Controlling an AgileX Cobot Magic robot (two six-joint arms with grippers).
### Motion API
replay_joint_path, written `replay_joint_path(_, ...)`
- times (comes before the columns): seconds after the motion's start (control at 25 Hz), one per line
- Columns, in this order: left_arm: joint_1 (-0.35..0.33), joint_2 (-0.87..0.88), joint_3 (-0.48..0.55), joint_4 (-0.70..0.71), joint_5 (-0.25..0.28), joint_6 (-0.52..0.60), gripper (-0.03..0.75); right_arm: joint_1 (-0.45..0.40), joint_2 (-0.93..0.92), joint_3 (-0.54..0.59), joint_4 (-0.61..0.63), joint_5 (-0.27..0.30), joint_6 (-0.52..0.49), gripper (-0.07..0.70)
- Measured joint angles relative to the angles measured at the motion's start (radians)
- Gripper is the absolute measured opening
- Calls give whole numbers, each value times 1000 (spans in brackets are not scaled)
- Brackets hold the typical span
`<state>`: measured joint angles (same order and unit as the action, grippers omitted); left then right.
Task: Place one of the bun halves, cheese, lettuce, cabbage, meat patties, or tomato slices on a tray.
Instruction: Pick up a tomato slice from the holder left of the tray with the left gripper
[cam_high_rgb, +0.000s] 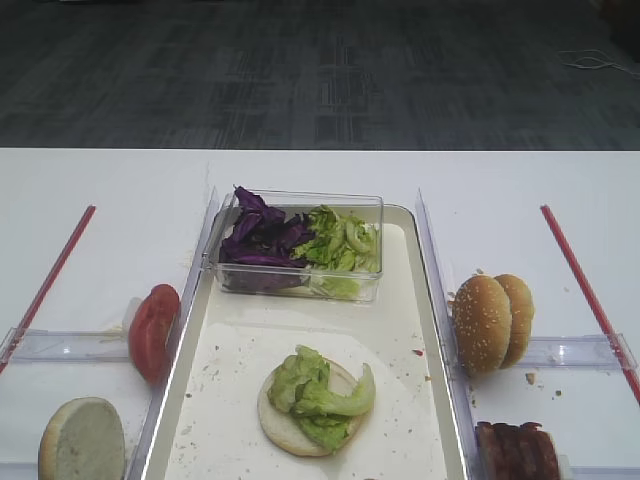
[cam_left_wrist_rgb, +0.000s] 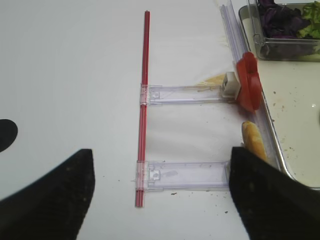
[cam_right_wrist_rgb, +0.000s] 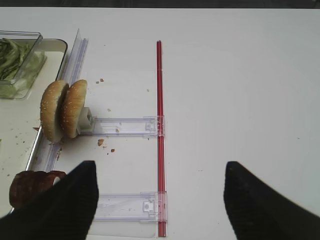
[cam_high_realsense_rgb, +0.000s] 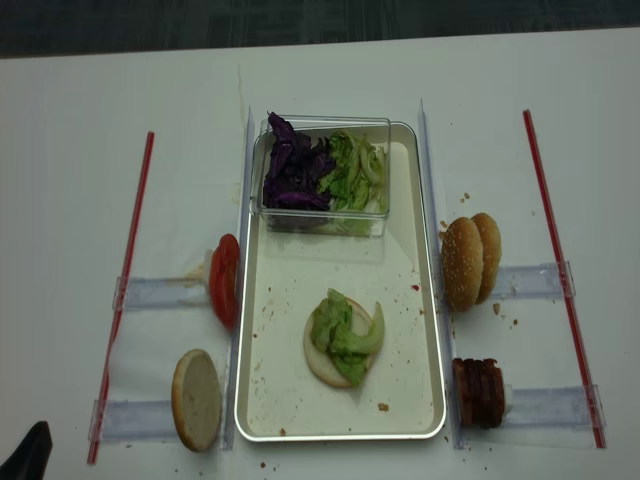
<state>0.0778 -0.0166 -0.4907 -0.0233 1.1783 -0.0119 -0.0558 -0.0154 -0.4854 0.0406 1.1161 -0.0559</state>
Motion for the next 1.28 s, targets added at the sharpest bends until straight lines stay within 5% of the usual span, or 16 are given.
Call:
replay_joint_path(0.56,0,19,0,-2,9,0,546,0,0,0,0,0,0,559)
replay_joint_path(1.28,0,790,-9,-4,-6,-2,546,0,0,0,0,0,-2,558)
